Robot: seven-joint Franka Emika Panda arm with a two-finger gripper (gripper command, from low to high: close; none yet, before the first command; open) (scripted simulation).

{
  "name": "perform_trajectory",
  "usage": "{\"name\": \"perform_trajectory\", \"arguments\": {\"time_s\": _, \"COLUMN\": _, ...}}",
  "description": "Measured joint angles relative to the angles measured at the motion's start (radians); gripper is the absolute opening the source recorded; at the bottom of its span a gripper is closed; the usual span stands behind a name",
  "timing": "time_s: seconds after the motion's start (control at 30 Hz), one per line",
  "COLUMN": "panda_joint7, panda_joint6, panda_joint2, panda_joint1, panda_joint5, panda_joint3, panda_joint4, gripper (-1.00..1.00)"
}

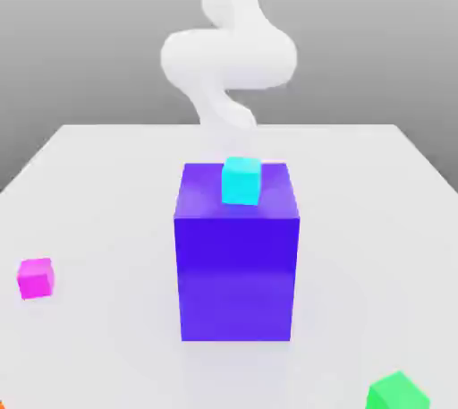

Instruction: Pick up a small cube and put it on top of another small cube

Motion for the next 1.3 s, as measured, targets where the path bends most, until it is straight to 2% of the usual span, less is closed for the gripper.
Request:
{"name": "perform_trajectory", "arguments": {"time_s": 0.33, "panda_joint7": 0.196, "panda_joint6": 0.195, "panda_joint2": 0.366, "panda_joint1": -0.229, "panda_joint5": -0.033, "panda_joint3": -0.124, "panda_joint4": -0.139, "gripper": 0.0}}
{"name": "perform_trajectory", "arguments": {"time_s": 0.53, "panda_joint7": 0.28, "panda_joint6": 0.311, "panda_joint2": 0.583, "panda_joint1": -0.339, "panda_joint5": -0.008, "panda_joint3": -0.227, "panda_joint4": -0.221, "gripper": 0.0}}
{"name": "perform_trajectory", "arguments": {"time_s": 0.77, "panda_joint7": 0.284, "panda_joint6": 0.445, "panda_joint2": 0.847, "panda_joint1": -0.498, "panda_joint5": 0.144, "panda_joint3": -0.282, "panda_joint4": -0.309, "gripper": 0.0}}
{"name": "perform_trajectory", "arguments": {"time_s": 0.93, "panda_joint7": 0.191, "panda_joint6": 0.577, "panda_joint2": 1.03, "panda_joint1": -0.603, "panda_joint5": 0.282, "panda_joint3": -0.164, "panda_joint4": -0.282, "gripper": 0.0}}
{"name": "perform_trajectory", "arguments": {"time_s": 0.97, "panda_joint7": 0.177, "panda_joint6": 0.603, "panda_joint2": 1.062, "panda_joint1": -0.626, "panda_joint5": 0.3, "panda_joint3": -0.137, "panda_joint4": -0.275, "gripper": -1.0}}
{"name": "perform_trajectory", "arguments": {"time_s": 1.2, "panda_joint7": 0.18, "panda_joint6": 0.609, "panda_joint2": 1.068, "panda_joint1": -0.636, "panda_joint5": 0.296, "panda_joint3": -0.128, "panda_joint4": -0.274, "gripper": -1.0}}
{"name": "perform_trajectory", "arguments": {"time_s": 1.3, "panda_joint7": 0.231, "panda_joint6": 0.543, "panda_joint2": 0.982, "panda_joint1": -0.597, "panda_joint5": 0.229, "panda_joint3": -0.182, "panda_joint4": -0.294, "gripper": -1.0}}
